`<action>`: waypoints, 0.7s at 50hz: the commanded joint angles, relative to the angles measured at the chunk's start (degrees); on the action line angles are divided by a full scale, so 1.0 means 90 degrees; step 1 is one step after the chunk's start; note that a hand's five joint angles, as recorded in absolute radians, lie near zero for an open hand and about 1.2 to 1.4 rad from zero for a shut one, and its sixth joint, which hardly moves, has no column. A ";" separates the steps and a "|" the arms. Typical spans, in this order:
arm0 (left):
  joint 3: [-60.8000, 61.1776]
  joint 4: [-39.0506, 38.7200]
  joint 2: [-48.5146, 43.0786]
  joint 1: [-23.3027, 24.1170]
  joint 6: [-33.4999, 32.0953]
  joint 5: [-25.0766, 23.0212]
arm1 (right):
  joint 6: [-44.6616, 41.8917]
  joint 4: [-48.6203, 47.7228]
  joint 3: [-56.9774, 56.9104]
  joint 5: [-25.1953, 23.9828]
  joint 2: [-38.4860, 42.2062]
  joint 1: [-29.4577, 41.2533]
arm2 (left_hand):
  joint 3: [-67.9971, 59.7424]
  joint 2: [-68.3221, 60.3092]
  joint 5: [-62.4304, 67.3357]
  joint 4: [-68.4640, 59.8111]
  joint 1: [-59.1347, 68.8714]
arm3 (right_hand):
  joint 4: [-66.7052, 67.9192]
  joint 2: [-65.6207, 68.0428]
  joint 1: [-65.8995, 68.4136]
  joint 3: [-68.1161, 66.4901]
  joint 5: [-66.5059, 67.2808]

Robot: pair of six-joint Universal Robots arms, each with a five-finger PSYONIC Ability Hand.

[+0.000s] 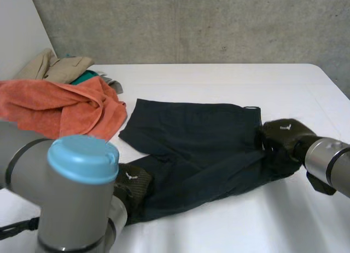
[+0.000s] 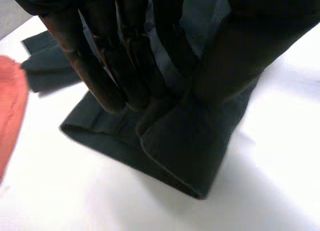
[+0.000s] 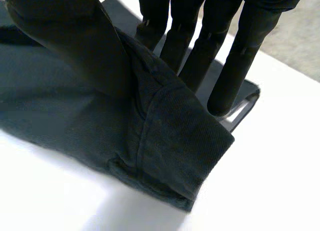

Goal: Fold the laundry.

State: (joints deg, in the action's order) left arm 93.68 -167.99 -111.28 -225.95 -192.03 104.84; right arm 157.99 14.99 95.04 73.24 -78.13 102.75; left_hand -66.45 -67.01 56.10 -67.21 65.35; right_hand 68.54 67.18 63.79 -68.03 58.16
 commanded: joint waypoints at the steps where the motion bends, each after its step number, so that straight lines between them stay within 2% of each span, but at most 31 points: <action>1: -0.0146 0.0422 0.0147 -0.0177 -0.0312 0.0276 | -0.2647 0.1252 0.0465 -0.0061 -0.0058 -0.0196 | -0.1505 -0.1443 0.1545 -0.1422 0.1628 | 0.1273 0.1425 0.1801 -0.1329 0.1315; 4: 0.0117 0.1347 0.0323 -0.0081 -0.0858 -0.0376 | -0.4851 0.2451 0.0807 -0.0061 -0.0078 -0.0517 | -0.1505 -0.1443 0.1545 -0.1422 0.1628 | 0.1273 0.1425 0.1801 -0.1329 0.1315; 7: 0.0177 0.1886 0.0363 0.0095 -0.1065 -0.0769 | -0.5512 0.2855 0.0895 -0.0051 -0.0049 -0.0645 | -0.1505 -0.1443 0.1545 -0.1422 0.1628 | 0.1273 0.1425 0.1801 -0.1329 0.1315; 8: 0.0158 0.2178 0.0343 0.0193 -0.1056 -0.0944 | -0.5436 0.2798 0.0828 -0.0051 -0.0049 -0.0587 | -0.1505 -0.1443 0.1545 -0.1422 0.1628 | 0.1273 0.1425 0.1801 -0.1329 0.1315; 10: 0.0060 0.2200 0.0295 0.0291 -0.0997 -0.0907 | -0.5125 0.2574 0.0672 -0.0051 -0.0039 -0.0538 | -0.1505 -0.1443 0.1545 -0.1422 0.1628 | 0.1273 0.1425 0.1801 -0.1329 0.1315; 14: -0.0661 0.1743 -0.0017 0.0321 -0.0880 -0.0264 | -0.3817 0.1773 0.0086 -0.0022 0.0107 -0.0431 | -0.1505 -0.1443 0.1545 -0.1422 0.1628 | 0.1273 0.1425 0.1801 -0.1329 0.1315; 15: -0.1030 0.1538 -0.0173 0.0272 -0.0928 0.0057 | -0.3253 0.1443 -0.0128 -0.0022 0.0223 -0.0363 | -0.1505 -0.1443 0.1545 -0.1422 0.1628 | 0.1273 0.1425 0.1801 -0.1329 0.1315; 19: -0.2055 0.0963 -0.0719 -0.0107 -0.1220 0.0421 | -0.2138 0.0487 -0.0548 0.0046 0.0516 -0.0168 | -0.1505 -0.1443 0.1545 -0.1422 0.1628 | 0.1273 0.1425 0.1801 -0.1329 0.1315; 22: -0.2604 0.0600 -0.1052 -0.0323 -0.1387 0.0295 | -0.1813 -0.0160 -0.0783 0.0212 0.0780 -0.0138 | -0.1505 -0.1443 0.1545 -0.1422 0.1628 | 0.1273 0.1425 0.1801 -0.1329 0.1315; 24: -0.3093 0.0142 -0.1423 -0.0577 -0.1417 0.0013 | -0.1715 -0.0756 -0.0959 0.0504 0.1005 -0.0128 | -0.1505 -0.1443 0.1545 -0.1422 0.1628 | 0.1273 0.1425 0.1801 -0.1329 0.1315; 29: -0.3982 -0.1157 -0.2039 -0.0812 -0.1563 -0.0642 | -0.1744 -0.2210 -0.1223 0.1149 0.1484 -0.0040 | -0.1505 -0.1443 0.1545 -0.1422 0.1628 | 0.1273 0.1425 0.1801 -0.1329 0.1315; 34: -0.5025 -0.2455 -0.2867 -0.0949 -0.2079 -0.0750 | -0.1860 -0.3975 -0.1399 0.1315 0.2146 0.0096 | -0.1505 -0.1443 0.1545 -0.1422 0.1628 | 0.1273 0.1425 0.1801 -0.1329 0.1315; 35: -0.5154 -0.2516 -0.2995 -0.0959 -0.2129 -0.0770 | -0.1900 -0.4174 -0.1419 0.1326 0.2245 0.0116 | -0.1505 -0.1443 0.1545 -0.1422 0.1628 | 0.0123 0.0275 0.0651 -0.0180 0.0166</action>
State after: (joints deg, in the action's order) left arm 56.54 -179.60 -130.56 -233.34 -207.00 100.06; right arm 143.00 -6.75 83.75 83.00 -64.10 102.64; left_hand -67.85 -68.37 57.78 -68.38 65.35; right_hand 68.55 67.18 63.79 -68.11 58.57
